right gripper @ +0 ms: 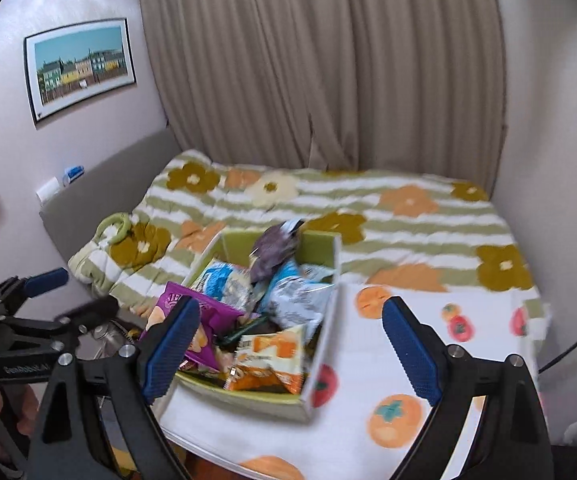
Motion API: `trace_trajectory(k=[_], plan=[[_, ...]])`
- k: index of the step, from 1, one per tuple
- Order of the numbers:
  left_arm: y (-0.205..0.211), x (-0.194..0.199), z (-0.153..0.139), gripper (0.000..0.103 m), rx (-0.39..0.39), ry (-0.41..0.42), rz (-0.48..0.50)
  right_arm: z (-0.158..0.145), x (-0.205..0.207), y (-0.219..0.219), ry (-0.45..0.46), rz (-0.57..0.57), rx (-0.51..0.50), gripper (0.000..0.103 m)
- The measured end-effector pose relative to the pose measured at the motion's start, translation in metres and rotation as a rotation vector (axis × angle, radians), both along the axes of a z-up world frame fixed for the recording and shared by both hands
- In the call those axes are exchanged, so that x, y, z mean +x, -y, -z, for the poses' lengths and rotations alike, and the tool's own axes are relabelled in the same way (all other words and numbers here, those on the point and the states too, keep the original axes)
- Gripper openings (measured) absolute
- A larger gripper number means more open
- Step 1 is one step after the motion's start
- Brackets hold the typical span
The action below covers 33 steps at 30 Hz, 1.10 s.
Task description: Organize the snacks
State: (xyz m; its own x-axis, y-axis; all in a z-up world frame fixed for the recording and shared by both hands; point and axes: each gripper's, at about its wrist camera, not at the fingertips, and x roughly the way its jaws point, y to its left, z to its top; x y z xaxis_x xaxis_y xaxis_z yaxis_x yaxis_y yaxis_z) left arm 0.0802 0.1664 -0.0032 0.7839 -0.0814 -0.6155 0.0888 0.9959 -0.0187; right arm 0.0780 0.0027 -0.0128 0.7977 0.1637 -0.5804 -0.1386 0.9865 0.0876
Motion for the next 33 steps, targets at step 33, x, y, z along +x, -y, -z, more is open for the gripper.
trace_trajectory(k=[33], plan=[[0.096,-0.11,-0.016,0.103,0.03,0.172,0.053,-0.016,-0.137,0.093,0.114,0.277,-0.082,0.103]])
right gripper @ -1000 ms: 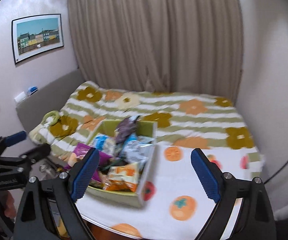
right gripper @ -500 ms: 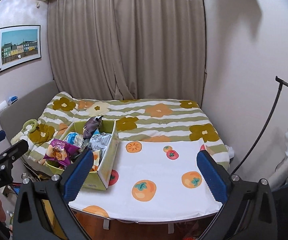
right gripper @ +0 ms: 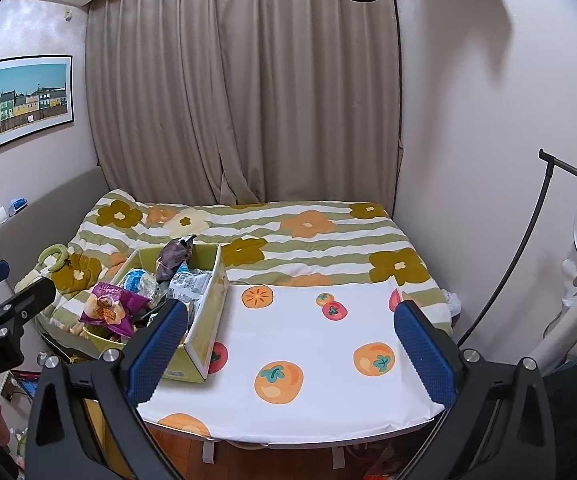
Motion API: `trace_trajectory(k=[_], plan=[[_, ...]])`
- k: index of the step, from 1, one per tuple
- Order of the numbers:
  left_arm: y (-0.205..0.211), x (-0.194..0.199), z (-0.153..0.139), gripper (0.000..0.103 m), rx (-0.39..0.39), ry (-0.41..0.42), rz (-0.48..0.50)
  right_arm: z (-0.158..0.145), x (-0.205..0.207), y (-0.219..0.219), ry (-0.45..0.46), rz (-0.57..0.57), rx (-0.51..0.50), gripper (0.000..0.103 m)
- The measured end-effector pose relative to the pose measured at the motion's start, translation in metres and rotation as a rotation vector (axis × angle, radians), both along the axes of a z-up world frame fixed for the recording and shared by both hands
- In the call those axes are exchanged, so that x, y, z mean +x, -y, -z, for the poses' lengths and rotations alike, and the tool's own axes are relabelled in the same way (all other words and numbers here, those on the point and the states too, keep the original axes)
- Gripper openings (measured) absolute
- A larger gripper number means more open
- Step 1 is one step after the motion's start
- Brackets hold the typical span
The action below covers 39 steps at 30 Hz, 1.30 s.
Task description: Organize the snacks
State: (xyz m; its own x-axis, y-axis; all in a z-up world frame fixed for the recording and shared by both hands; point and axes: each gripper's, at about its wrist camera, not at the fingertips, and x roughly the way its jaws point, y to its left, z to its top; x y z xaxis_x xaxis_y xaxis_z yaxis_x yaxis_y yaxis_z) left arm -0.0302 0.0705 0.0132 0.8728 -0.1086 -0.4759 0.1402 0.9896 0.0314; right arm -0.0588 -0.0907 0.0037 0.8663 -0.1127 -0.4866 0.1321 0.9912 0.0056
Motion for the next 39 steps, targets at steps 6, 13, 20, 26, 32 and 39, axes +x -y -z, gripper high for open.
trace_trajectory(k=[6,13,20,26,32,39], plan=[[0.0,0.005,0.002,0.103,0.0,-0.005,0.004,0.001,0.001,0.0,-0.006,0.006,0.0,0.103],[0.0,0.009,0.003,0.103,0.0,-0.005,0.007,0.001,0.001,0.0,-0.004,0.005,0.002,0.103],[-0.002,0.011,0.003,0.103,0.0,-0.002,0.005,0.001,0.003,0.001,-0.004,0.006,0.001,0.103],[-0.002,0.013,0.003,0.103,0.0,-0.001,0.007,0.001,0.006,-0.001,-0.007,0.01,0.0,0.103],[-0.002,0.015,0.004,0.103,0.0,-0.001,0.006,0.001,0.006,-0.001,-0.006,0.011,0.0,0.103],[-0.002,0.02,0.006,0.103,-0.006,0.001,0.014,0.001,0.007,0.0,-0.007,0.014,0.0,0.103]])
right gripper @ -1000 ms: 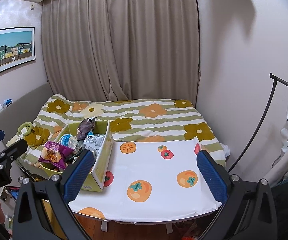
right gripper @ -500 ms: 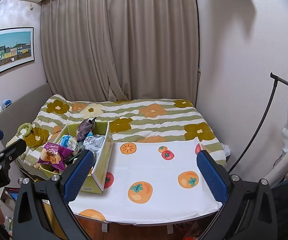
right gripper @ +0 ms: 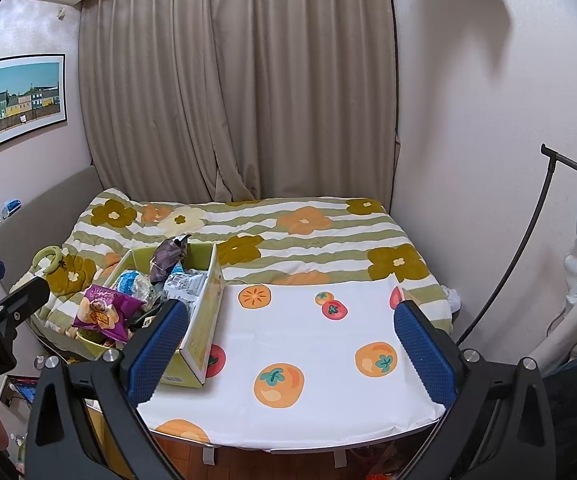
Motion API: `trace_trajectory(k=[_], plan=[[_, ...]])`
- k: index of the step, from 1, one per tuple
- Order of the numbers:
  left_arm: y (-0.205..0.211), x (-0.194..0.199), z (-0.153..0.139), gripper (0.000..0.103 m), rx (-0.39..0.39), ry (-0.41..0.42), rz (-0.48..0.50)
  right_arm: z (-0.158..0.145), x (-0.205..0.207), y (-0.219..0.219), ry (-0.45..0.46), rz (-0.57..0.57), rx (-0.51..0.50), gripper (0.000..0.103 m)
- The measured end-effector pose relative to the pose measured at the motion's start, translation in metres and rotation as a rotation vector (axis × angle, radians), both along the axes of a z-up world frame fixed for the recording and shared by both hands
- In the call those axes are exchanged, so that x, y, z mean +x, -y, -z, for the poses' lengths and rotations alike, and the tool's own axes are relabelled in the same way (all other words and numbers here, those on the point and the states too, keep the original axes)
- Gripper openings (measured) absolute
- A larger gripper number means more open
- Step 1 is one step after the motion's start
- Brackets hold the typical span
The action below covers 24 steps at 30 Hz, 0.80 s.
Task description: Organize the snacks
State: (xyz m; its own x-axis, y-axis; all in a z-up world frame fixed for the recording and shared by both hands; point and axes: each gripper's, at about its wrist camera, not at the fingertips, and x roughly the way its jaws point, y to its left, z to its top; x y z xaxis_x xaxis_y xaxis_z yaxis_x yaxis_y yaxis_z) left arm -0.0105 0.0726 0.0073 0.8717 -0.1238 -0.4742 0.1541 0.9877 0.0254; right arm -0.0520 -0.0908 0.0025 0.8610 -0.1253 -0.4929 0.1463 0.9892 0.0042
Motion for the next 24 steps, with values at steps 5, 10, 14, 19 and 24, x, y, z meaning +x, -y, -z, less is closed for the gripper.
trace_trajectory(k=[5,10,14,19,24], plan=[[0.0,0.001,0.0,0.103,0.0,0.0,0.002,0.0,0.001,0.0,-0.001,0.001,0.0,0.103],[0.0,-0.003,0.001,0.103,0.011,0.015,-0.006,0.001,0.002,0.001,-0.002,0.003,0.001,0.103],[-0.001,-0.001,0.002,0.103,0.023,0.018,-0.006,0.003,0.004,0.002,-0.004,0.005,0.001,0.103],[-0.003,0.004,0.004,0.103,0.018,0.012,-0.005,0.004,0.007,0.0,-0.008,0.007,-0.004,0.103],[-0.012,0.017,0.005,0.103,0.008,0.013,0.002,0.004,0.018,-0.006,-0.021,0.011,-0.011,0.103]])
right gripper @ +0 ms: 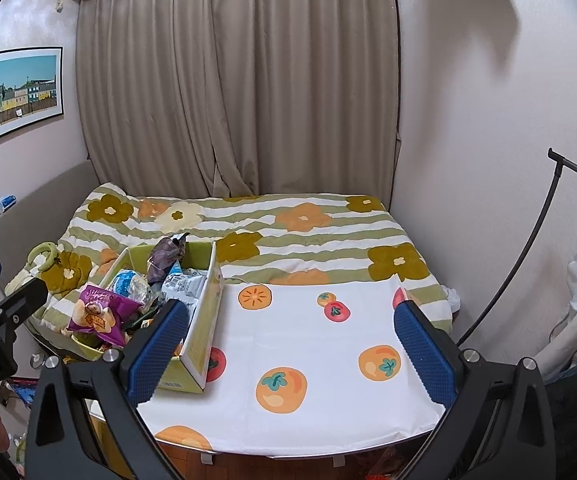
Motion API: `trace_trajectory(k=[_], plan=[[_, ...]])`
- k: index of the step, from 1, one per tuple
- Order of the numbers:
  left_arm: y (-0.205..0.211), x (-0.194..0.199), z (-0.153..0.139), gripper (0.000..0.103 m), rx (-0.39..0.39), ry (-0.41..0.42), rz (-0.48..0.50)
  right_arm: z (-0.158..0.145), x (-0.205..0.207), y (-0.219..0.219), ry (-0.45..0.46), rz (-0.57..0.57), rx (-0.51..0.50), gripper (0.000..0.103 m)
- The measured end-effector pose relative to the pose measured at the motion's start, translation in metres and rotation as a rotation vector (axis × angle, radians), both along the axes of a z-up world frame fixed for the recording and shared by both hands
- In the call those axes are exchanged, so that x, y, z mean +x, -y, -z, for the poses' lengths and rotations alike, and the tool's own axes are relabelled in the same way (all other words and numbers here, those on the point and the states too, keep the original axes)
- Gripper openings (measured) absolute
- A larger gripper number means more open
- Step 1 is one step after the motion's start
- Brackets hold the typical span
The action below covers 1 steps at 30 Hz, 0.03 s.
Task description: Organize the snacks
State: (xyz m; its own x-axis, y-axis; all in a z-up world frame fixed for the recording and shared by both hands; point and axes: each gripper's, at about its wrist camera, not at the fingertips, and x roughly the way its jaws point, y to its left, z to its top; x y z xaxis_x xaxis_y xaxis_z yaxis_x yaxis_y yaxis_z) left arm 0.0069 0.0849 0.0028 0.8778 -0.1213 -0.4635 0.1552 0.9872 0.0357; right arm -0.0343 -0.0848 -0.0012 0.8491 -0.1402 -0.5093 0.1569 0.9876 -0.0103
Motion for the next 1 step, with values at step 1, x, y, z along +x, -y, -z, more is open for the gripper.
trace_trajectory(k=[1], plan=[[-0.0028,0.0042,0.0003,0.103,-0.002,-0.002,0.001,0.0002,0.0027,-0.0024,-0.004,0.0,0.0,0.103]])
